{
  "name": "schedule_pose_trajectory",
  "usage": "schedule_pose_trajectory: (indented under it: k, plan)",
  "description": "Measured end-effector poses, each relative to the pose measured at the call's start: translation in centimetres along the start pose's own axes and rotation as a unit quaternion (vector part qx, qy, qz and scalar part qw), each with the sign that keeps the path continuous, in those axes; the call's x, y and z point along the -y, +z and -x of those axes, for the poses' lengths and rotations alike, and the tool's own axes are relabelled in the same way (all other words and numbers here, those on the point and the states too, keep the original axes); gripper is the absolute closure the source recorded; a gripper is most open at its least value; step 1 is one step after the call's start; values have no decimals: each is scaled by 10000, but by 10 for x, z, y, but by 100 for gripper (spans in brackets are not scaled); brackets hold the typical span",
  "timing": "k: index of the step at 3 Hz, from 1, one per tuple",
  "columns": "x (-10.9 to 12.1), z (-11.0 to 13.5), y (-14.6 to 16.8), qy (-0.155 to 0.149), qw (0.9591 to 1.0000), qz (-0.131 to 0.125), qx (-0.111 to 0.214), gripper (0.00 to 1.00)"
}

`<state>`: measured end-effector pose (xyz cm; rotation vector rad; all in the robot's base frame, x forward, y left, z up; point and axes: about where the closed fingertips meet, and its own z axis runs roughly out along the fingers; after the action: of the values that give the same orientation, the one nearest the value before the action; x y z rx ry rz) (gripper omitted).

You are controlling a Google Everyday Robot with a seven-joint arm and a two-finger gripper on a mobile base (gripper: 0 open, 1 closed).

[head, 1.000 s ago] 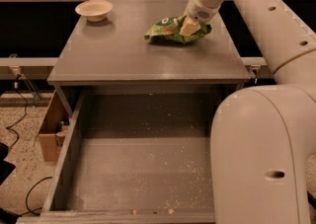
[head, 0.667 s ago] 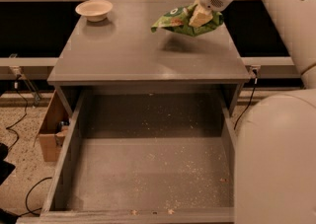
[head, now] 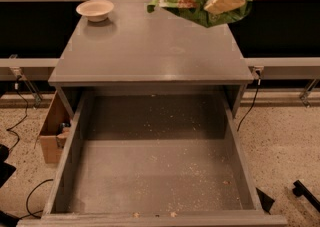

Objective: Place green rice chip bag into top drawer

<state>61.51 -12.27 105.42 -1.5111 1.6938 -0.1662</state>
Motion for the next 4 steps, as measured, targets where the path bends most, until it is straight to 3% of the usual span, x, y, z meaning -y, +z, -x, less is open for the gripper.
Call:
schedule_pose_trajectory:
  k: [1, 2, 3, 4]
  plan:
    - [-60, 4, -29, 129, 9996, 134, 194, 100]
    - [-142, -40, -17, 356, 9961, 799, 134, 100]
    - [-233, -101, 28, 699, 9813, 1787, -137, 100]
    - [-300, -145, 73, 953, 9638, 2489, -43, 100]
